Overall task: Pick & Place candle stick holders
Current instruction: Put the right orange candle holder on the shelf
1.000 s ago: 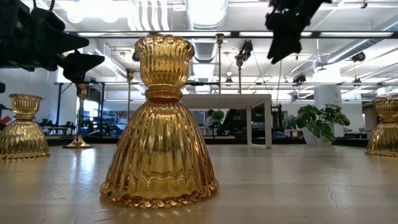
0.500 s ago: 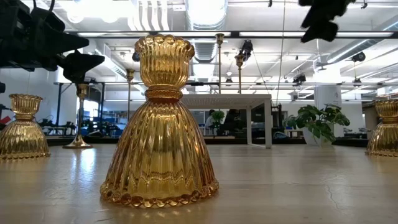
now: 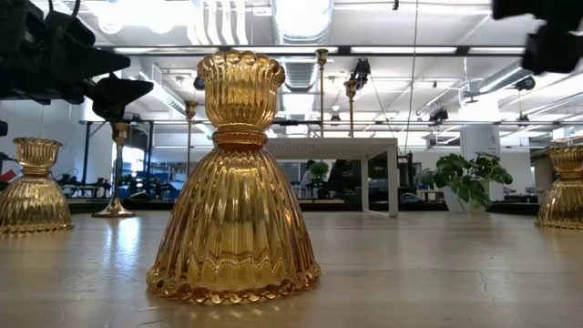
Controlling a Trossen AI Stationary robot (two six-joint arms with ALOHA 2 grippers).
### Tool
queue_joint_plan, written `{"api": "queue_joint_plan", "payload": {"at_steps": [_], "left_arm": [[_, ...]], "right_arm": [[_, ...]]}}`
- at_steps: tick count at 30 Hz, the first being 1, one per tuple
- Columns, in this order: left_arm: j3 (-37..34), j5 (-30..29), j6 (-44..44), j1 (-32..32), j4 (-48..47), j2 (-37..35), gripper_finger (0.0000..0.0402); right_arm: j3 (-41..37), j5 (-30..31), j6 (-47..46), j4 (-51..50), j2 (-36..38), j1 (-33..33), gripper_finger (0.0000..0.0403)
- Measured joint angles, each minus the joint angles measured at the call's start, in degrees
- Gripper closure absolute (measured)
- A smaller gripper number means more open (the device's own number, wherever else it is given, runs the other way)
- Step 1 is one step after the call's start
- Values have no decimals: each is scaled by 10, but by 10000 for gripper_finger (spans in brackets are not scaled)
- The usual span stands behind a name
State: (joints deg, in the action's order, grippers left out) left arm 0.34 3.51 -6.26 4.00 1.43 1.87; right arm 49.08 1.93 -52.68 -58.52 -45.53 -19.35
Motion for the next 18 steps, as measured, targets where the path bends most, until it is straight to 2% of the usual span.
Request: {"api": "queue_joint_plan", "payload": {"at_steps": [4,7,9,13,18], "left_arm": [[0,0,0,0,0,0,101],[0,0,0,0,0,0,101],[0,0,0,0,0,0,101],[0,0,0,0,0,0,101],[0,0,0,0,0,0,101]], "right_arm": [[-25,49,-119,0,-22,-116,224],[-28,106,-177,0,-36,-179,233],[-25,130,-208,-10,-43,-203,238],[-15,137,-297,-55,-63,-237,247],[-27,163,-383,-63,-119,-302,259]]}}
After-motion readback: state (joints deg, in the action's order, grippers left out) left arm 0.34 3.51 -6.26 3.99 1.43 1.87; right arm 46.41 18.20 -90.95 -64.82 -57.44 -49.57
